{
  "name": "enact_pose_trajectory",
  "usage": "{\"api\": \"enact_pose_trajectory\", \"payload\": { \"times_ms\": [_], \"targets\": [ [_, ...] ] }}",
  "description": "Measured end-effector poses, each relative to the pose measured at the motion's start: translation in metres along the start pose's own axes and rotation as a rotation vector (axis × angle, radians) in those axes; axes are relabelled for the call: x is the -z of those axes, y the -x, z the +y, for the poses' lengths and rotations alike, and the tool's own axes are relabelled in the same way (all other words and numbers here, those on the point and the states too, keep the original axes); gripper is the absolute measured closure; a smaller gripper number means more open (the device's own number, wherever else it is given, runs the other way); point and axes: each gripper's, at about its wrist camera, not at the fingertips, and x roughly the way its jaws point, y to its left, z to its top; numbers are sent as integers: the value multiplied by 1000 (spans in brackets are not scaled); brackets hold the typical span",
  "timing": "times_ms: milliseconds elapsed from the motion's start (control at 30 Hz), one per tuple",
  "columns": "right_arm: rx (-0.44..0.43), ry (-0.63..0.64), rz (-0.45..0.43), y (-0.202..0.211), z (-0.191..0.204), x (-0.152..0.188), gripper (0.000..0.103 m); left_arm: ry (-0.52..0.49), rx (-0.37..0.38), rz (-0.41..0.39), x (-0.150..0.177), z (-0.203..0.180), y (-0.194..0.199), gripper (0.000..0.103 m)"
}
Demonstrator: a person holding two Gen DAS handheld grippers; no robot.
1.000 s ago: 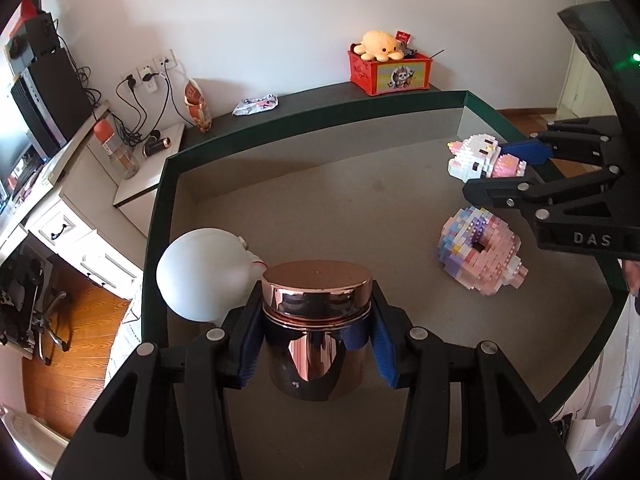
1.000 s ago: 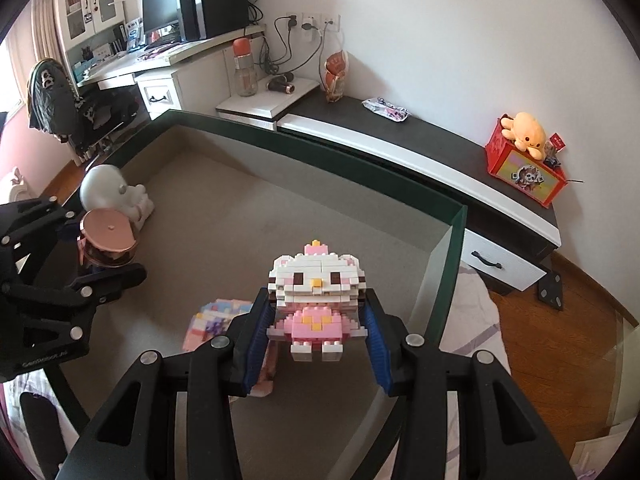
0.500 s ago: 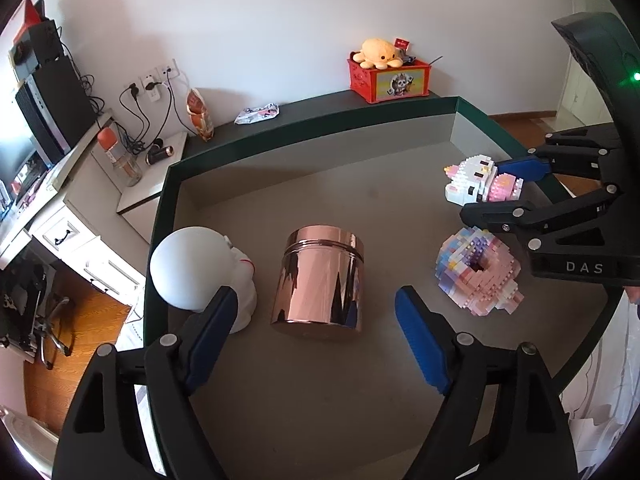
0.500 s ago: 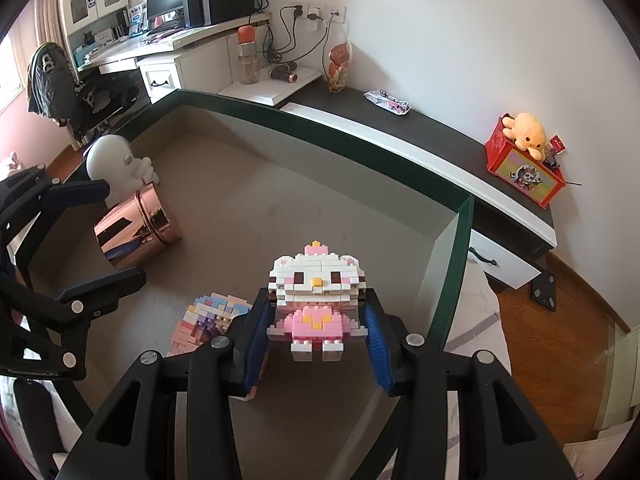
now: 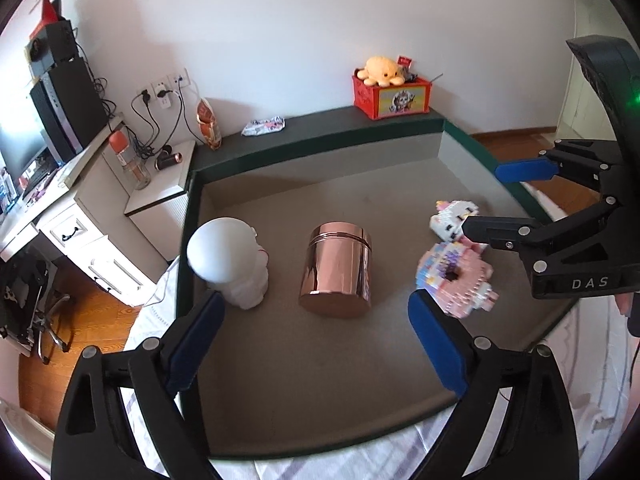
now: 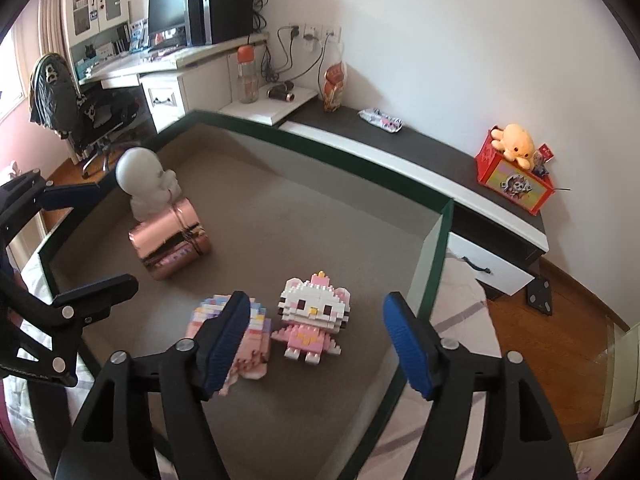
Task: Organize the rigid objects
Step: 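Withdraw both grippers from the box back over the bed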
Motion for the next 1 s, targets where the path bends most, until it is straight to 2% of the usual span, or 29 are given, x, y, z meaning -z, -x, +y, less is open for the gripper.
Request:
{"api": "enact_pose_trajectory", "payload": {
  "times_ms": [267,467,567,667,700,833,1000],
  "targets": [
    [5,-34,-121,62,18,16,23,56,-57,-133,22,1,71,5],
    [10,-66,-207,113,36,46,21,113,-78,-238,52,1,133,0],
    [46,-47,-264,136,46,64,19,161,-108,-286,70,5,163,0],
    [108,-57,-293,156,54,83,9,210,-115,-323,93,10,191,0],
    [119,-64,-311,164,56,91,0,217,-121,-329,101,11,198,0],
    [146,-99,-355,190,65,125,0,235,-122,-325,134,13,220,0],
    [175,-164,-358,206,79,168,0,239,-126,-290,171,9,228,0]
  ]
}}
